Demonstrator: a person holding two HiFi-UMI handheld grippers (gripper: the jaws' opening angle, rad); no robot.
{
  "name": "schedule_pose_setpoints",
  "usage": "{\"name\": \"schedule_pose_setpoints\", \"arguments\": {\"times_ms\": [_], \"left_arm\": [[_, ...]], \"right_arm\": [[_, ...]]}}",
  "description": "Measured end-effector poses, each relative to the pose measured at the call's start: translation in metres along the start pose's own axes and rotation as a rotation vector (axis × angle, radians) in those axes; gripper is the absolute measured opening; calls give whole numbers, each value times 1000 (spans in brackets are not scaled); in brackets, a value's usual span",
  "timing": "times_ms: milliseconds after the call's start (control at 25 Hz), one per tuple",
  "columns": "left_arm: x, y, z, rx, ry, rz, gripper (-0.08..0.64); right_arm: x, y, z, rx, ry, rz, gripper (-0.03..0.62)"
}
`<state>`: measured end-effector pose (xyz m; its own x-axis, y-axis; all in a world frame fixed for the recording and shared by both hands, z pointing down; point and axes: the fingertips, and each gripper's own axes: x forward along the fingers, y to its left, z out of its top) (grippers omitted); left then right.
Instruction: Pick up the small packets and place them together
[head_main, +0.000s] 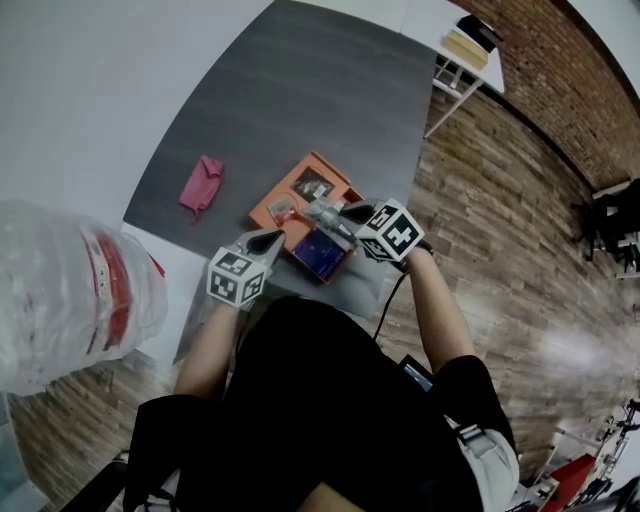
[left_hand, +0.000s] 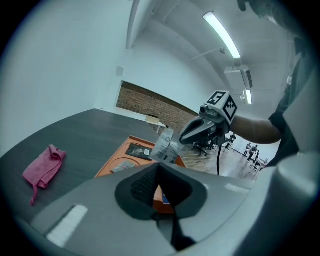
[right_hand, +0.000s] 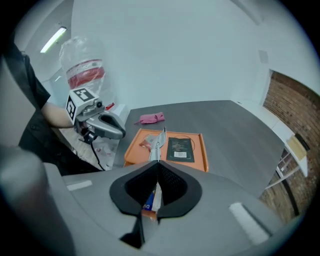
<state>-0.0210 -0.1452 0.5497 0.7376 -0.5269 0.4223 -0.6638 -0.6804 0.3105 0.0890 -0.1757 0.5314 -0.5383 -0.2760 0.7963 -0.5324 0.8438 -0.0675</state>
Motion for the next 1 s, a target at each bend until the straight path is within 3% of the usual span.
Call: {"name": "schedule_pose_setpoints", "arguments": {"times_ms": [320, 520, 680, 920, 1000], "left_arm": [[-14, 9, 1, -23, -23, 61, 0], [-22, 15, -5, -46, -23, 95, 0], [-28, 17, -13, -66, -13, 116, 0], [-33, 17, -23, -87, 3, 131, 0], [-34, 18, -25, -91, 6, 135, 0]], "right_arm": [[16, -39, 37, 297, -187, -39, 5], [29, -26, 53, 467, -282, 89, 5], [44, -10, 56, 607, -311, 190, 5], [61, -30, 39, 745, -317, 131, 5], [68, -35, 32, 792, -305, 147, 6]]}}
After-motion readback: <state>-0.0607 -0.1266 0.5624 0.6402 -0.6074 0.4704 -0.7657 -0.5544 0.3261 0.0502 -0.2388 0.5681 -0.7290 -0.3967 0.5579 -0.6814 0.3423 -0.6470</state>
